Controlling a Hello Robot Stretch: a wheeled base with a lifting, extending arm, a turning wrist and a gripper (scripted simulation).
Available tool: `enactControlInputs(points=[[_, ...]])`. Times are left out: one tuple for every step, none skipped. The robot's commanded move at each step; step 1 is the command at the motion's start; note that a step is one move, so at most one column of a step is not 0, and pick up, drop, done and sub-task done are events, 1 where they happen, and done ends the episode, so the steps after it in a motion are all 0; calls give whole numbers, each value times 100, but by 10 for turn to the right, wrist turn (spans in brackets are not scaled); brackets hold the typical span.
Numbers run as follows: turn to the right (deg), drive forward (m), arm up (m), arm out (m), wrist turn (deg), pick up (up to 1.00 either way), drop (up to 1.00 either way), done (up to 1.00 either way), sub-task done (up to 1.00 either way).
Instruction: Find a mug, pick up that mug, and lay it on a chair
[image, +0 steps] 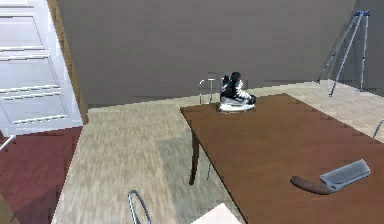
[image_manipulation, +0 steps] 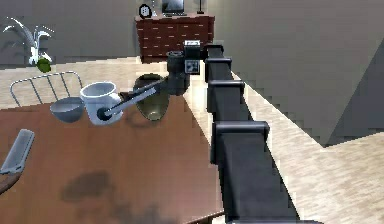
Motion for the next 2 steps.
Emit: enactControlInputs(points=[[0,0,0,0,-450,0,0,0,0],[0,0,0,0,-120,0,0,0,0]])
